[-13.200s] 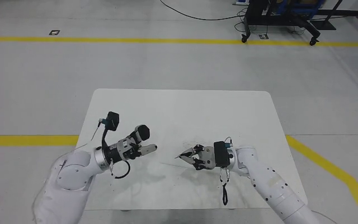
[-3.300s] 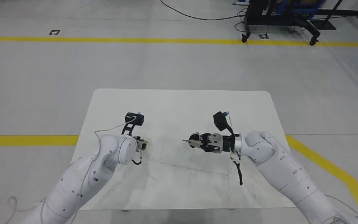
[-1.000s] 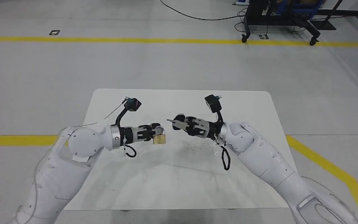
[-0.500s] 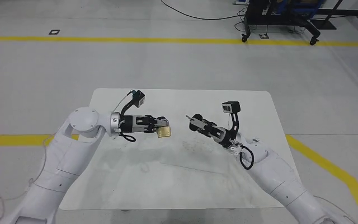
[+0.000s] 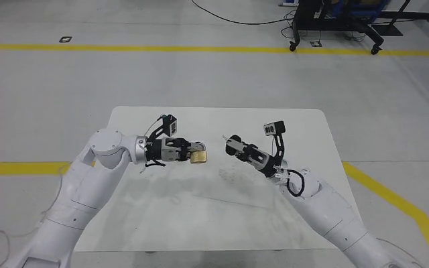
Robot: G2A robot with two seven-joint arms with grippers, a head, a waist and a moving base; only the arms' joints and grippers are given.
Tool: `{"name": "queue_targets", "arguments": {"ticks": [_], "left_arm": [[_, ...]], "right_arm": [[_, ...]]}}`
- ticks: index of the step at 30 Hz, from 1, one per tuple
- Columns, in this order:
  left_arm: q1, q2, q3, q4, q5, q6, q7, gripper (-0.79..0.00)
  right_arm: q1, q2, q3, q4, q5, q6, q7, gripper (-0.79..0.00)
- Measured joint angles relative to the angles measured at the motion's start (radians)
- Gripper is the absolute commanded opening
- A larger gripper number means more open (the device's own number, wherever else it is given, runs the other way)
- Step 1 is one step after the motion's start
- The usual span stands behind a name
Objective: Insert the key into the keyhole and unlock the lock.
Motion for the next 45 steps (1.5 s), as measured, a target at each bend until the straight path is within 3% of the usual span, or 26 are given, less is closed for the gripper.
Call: {"name": "queue_targets", "arguments": {"ticks": [6,9,19,24,31,37,45], "left_arm": [[-0.07,-0.021,0.056,0.071,-0.031,0.175,0.022,-0.785],[-0.09,-0.027,0.065,0.09,-0.035,0.186,0.043,-0.785],[-0.088,-0.027,0.065,0.093,-0.032,0.183,0.052,-0.785],[-0.088,-0.015,0.026,0.096,0.053,0.262,0.235,-0.785],[-0.061,-0.018,0.026,-0.003,0.076,0.336,0.367,-0.785],[-0.061,-0.024,0.039,-0.022,0.081,0.363,0.41,-0.785],[-0.063,-0.026,0.033,-0.018,0.086,0.344,0.406,-0.785]], "right_arm": [[-0.101,0.025,0.072,-0.15,0.04,0.322,-0.053,-0.785],[-0.149,0.034,0.107,-0.236,0.003,0.412,-0.113,-0.785],[-0.163,0.035,0.111,-0.268,-0.009,0.431,-0.129,-0.785],[-0.166,0.035,0.11,-0.268,-0.017,0.438,-0.138,-0.785],[-0.167,0.01,0.063,-0.306,-0.056,0.598,-0.358,-0.785],[-0.16,-0.024,0.002,-0.322,-0.035,0.615,-0.532,-0.785],[-0.153,-0.046,-0.026,-0.337,-0.021,0.682,-0.537,-0.785]]}}
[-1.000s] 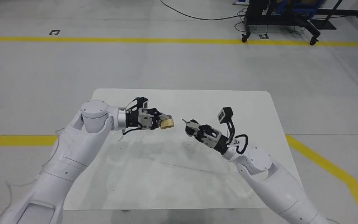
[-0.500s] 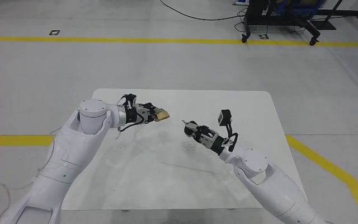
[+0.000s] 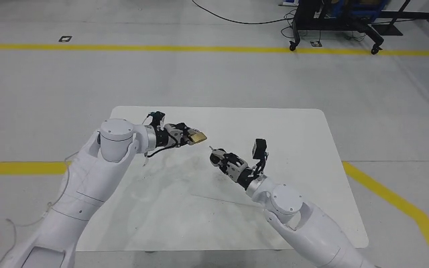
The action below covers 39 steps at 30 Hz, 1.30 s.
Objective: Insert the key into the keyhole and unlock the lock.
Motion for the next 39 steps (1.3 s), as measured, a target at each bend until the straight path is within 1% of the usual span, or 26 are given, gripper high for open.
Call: {"name": "queue_targets", "arguments": {"ticks": [5,9,12,20,31,39], "left_arm": [[-0.001,-0.001,0.002,-0.006,0.014,-0.008,-0.001,-0.785],[-0.002,-0.001,0.002,-0.022,0.041,-0.05,-0.001,-0.785],[0.001,-0.001,0.001,-0.029,0.051,-0.064,-0.006,-0.785],[0.002,-0.001,0.002,-0.037,0.074,-0.07,-0.02,-0.785],[0.0,-0.003,0.002,-0.039,0.093,-0.071,-0.031,-0.785],[0.007,-0.006,-0.009,-0.039,0.085,-0.078,-0.017,-0.785]], "right_arm": [[0.009,-0.01,-0.007,0.003,-0.013,0.001,0.011,-0.785],[0.012,-0.019,-0.01,0.004,-0.018,-0.008,0.014,-0.785],[0.013,-0.025,-0.008,0.006,-0.018,-0.013,0.019,-0.785],[0.018,-0.042,0.001,0.014,-0.011,-0.035,0.0,-0.785],[0.031,-0.064,0.001,0.034,-0.021,-0.016,-0.022,-0.785],[0.006,-0.072,0.013,0.015,-0.049,-0.015,-0.014,-0.785]]}}
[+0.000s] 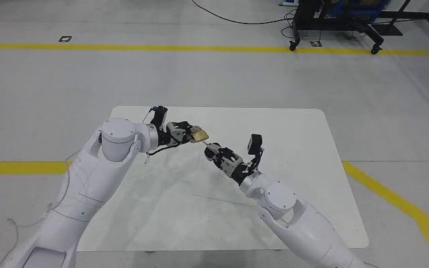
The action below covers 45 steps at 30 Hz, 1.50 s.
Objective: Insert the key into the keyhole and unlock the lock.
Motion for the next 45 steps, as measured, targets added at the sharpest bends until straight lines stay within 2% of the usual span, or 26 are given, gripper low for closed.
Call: {"name": "queue_targets", "arguments": {"ticks": [28,45], "left_arm": [[0.018,-0.003,-0.025,-0.014,0.009,-0.006,0.0,-0.785],[0.048,-0.002,-0.051,-0.05,0.011,-0.02,0.022,-0.785]], "right_arm": [[0.0,-0.05,0.007,0.02,-0.053,-0.019,-0.084,-0.785],[-0.013,-0.073,0.025,0.024,-0.079,-0.026,-0.093,-0.785]]}}
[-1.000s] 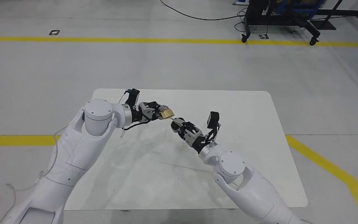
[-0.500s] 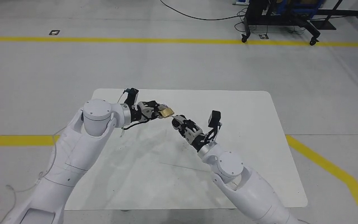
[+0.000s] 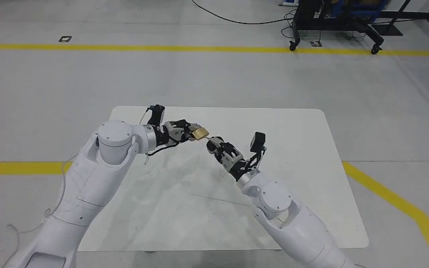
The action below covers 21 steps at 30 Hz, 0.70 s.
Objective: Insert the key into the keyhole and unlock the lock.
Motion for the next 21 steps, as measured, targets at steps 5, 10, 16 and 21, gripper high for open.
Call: {"name": "queue_targets", "arguments": {"ticks": [5,10,16,21], "left_arm": [[0.003,0.0,-0.002,-0.006,0.011,0.004,0.003,-0.785],[0.007,-0.001,-0.006,-0.01,0.01,0.003,0.008,-0.785],[0.01,-0.003,-0.009,-0.011,0.006,0.002,0.014,-0.785],[0.013,-0.004,-0.011,-0.014,0.006,0.0,0.026,-0.785]], "right_arm": [[0.0,-0.008,0.0,0.003,-0.009,-0.001,-0.004,-0.785],[-0.001,-0.015,-0.002,0.003,-0.038,0.003,-0.022,-0.785],[-0.002,-0.028,-0.026,0.01,-0.139,-0.028,-0.1,-0.785],[0.003,-0.042,-0.045,0.025,-0.186,-0.045,-0.142,-0.785]]}}
